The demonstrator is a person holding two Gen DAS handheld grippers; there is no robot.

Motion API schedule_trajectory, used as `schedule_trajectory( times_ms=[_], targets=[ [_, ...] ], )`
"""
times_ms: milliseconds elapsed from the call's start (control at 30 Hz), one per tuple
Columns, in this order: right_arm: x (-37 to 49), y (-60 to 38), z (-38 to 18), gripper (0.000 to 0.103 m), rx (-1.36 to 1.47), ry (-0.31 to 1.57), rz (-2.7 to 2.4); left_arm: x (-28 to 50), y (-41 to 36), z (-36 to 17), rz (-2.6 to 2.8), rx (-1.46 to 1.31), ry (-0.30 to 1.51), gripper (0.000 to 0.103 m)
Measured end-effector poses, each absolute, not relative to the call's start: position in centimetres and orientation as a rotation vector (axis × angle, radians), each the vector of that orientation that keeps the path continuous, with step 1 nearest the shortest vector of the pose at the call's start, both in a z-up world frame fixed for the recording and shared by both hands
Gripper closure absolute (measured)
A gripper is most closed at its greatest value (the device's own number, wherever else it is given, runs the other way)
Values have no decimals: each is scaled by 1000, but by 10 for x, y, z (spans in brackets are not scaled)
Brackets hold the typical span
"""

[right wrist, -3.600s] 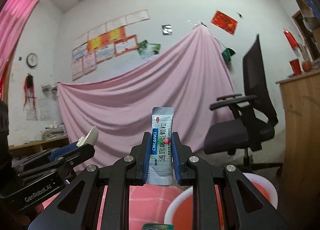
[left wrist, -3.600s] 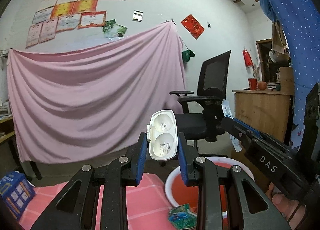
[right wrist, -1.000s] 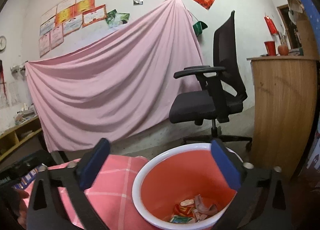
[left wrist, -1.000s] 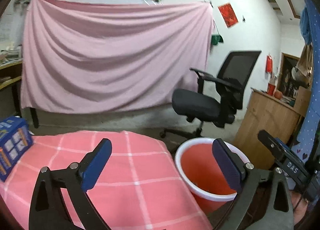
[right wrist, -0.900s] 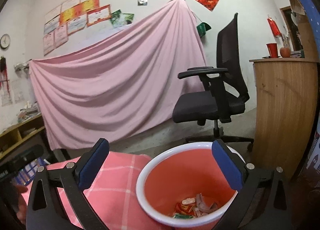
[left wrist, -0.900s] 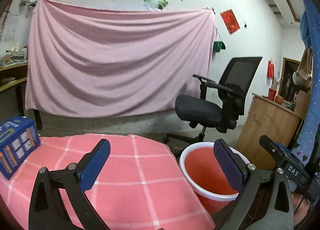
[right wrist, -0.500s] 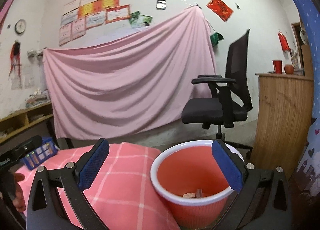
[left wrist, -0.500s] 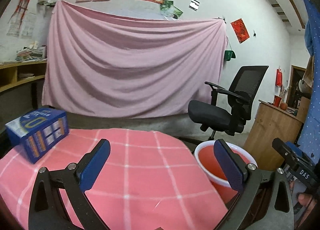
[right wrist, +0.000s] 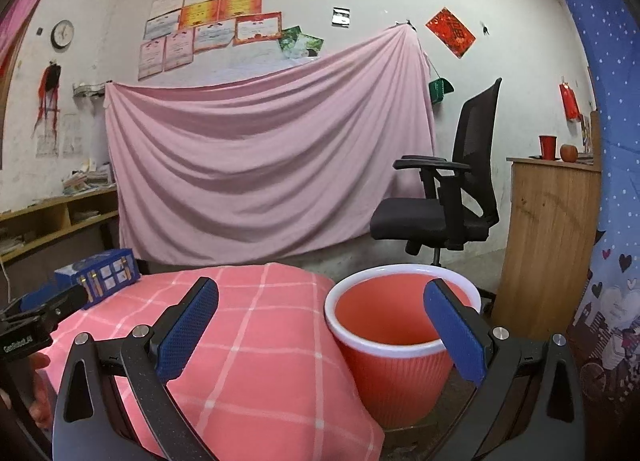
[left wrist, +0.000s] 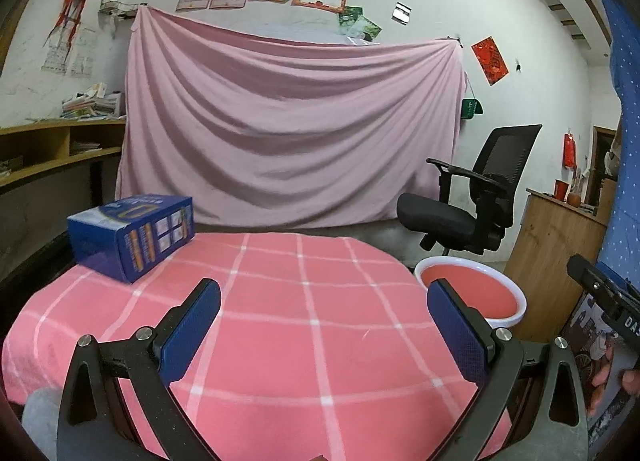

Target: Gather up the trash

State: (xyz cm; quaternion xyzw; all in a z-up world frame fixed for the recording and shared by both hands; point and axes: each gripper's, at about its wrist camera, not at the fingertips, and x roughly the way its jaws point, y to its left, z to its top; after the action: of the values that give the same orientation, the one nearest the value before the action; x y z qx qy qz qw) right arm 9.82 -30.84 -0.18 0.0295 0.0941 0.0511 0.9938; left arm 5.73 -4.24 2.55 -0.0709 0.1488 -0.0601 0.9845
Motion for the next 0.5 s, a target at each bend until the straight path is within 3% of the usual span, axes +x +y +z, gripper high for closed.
schedule_trajectory(
  times_ms=[500],
  targets=[
    [85,-301,-28,0,27,168,95,42,-40,8,-93,-93,289,2]
  ],
)
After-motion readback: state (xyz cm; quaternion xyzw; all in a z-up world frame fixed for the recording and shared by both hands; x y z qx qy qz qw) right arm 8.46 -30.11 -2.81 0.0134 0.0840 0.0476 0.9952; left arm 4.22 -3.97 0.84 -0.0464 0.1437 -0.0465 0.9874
